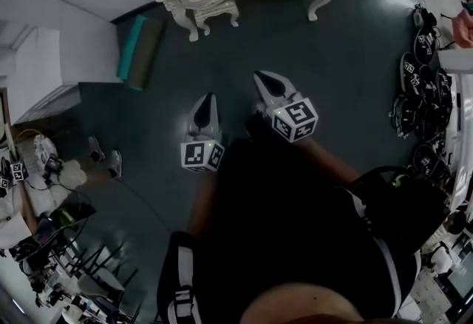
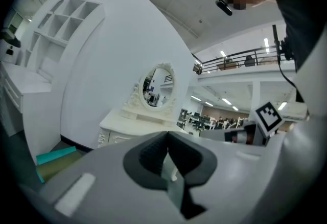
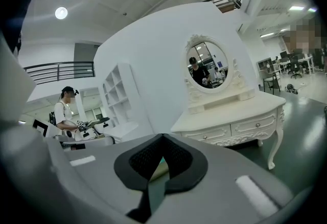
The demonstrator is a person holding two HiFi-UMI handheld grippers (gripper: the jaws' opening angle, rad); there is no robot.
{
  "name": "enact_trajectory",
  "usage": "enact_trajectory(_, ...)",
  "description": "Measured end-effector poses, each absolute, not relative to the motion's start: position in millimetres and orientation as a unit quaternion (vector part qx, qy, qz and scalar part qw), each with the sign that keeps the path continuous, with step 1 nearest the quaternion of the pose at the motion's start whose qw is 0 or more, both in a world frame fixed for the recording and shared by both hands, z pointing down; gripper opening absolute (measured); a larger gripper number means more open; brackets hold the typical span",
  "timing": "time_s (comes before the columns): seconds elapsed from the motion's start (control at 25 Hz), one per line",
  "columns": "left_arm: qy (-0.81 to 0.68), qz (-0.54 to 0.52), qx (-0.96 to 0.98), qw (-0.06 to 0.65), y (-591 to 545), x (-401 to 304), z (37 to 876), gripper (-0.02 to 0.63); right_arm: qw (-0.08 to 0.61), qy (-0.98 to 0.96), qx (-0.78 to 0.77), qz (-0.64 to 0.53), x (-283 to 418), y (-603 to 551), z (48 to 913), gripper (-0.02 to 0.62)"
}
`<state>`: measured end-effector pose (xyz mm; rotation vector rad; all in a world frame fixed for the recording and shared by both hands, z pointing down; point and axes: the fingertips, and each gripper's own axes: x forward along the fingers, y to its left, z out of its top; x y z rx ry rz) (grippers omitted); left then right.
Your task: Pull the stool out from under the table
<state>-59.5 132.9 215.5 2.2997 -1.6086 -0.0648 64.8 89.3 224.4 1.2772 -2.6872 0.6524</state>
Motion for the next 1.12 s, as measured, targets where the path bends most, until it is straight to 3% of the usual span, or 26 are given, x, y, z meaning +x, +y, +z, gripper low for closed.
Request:
enact_trajectory(0.44,-0.571,-0.009,0.806,0.154,59.9,-54.5,217.9,0.008,0.045,-0.878,0.421,0.222,64.8,22.7,243.1,-0.002)
enact_trajectory(1.12,-0.519,0.001,0.837,0.175,-95.0,-114.8,267.9,0.008,0.035,-0.834,0.485,0.261,13.6,-101.3,301.8,-0.002)
